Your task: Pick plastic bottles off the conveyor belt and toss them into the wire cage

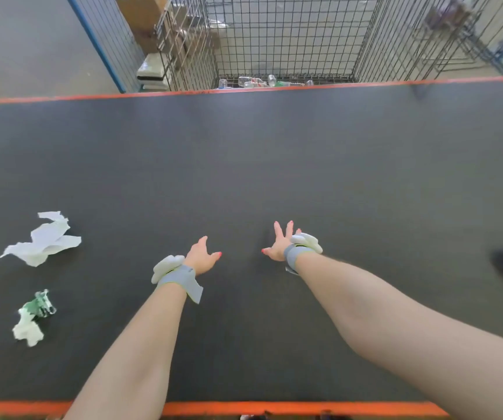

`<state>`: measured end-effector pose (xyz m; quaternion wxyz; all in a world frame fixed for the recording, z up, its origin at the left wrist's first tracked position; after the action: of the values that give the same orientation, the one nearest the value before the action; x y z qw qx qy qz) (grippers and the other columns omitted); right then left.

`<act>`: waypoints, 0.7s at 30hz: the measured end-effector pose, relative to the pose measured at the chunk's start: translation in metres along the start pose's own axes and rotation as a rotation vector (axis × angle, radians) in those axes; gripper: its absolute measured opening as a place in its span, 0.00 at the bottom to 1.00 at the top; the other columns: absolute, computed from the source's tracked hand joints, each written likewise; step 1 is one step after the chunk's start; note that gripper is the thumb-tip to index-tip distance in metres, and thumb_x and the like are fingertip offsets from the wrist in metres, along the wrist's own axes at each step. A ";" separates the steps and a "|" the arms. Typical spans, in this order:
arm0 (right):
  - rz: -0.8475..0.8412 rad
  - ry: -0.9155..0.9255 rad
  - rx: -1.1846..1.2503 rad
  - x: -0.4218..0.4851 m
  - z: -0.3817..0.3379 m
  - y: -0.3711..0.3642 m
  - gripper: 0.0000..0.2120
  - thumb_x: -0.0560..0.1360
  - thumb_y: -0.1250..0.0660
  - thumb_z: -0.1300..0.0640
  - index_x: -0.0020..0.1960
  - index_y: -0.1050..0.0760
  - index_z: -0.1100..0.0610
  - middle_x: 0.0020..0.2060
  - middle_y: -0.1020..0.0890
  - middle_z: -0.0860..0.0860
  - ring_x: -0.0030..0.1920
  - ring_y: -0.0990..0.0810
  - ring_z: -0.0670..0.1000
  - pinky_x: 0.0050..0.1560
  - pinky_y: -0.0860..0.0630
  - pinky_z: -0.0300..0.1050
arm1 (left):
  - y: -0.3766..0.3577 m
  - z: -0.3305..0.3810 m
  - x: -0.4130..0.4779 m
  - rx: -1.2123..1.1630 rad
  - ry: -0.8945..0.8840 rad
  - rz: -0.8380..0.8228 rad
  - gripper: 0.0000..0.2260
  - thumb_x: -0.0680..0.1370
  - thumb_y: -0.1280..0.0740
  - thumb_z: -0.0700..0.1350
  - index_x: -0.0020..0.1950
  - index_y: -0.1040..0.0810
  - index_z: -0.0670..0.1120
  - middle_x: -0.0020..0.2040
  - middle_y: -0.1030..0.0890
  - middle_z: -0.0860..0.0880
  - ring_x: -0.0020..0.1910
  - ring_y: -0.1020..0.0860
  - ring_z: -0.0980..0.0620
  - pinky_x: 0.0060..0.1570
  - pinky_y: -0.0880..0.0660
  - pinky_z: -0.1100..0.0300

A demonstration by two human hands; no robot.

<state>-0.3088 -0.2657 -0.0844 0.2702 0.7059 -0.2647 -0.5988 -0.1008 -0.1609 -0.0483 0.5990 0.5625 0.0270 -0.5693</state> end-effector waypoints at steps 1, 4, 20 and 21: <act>0.009 0.038 -0.003 -0.005 -0.009 -0.001 0.42 0.76 0.39 0.37 0.78 0.64 0.41 0.78 0.64 0.49 0.78 0.59 0.57 0.74 0.45 0.62 | 0.006 -0.001 -0.005 0.005 -0.013 0.044 0.32 0.81 0.38 0.50 0.79 0.51 0.43 0.77 0.42 0.40 0.75 0.40 0.41 0.73 0.42 0.51; 0.015 0.158 -0.020 -0.020 -0.039 -0.006 0.43 0.76 0.38 0.38 0.78 0.64 0.43 0.78 0.64 0.51 0.78 0.59 0.58 0.76 0.51 0.58 | 0.026 -0.013 -0.011 0.123 -0.006 0.148 0.34 0.80 0.38 0.51 0.79 0.52 0.43 0.78 0.48 0.41 0.77 0.48 0.42 0.75 0.49 0.52; -0.101 0.472 -0.088 -0.069 -0.126 -0.090 0.45 0.75 0.34 0.40 0.78 0.63 0.42 0.78 0.63 0.49 0.78 0.60 0.56 0.76 0.52 0.59 | -0.026 -0.170 -0.055 0.622 0.072 -0.093 0.36 0.80 0.38 0.43 0.78 0.61 0.58 0.78 0.65 0.47 0.77 0.59 0.39 0.75 0.49 0.45; -0.100 0.467 -0.078 -0.068 -0.126 -0.090 0.44 0.75 0.34 0.41 0.78 0.62 0.42 0.78 0.63 0.49 0.78 0.60 0.56 0.76 0.53 0.58 | -0.031 -0.168 -0.054 0.606 0.037 -0.072 0.37 0.81 0.40 0.39 0.78 0.61 0.58 0.78 0.65 0.47 0.78 0.58 0.40 0.75 0.47 0.45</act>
<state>-0.1899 -0.1457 -0.0819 0.3211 0.8264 -0.1363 -0.4420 -0.0393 0.0019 -0.0930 0.3826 0.7246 -0.1132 -0.5619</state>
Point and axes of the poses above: each hand's wrist, its own x-axis towards the middle knuckle, its own y-axis out of the back of the hand, z = x × y, the point moved 7 cm from there along x, towards the middle knuckle
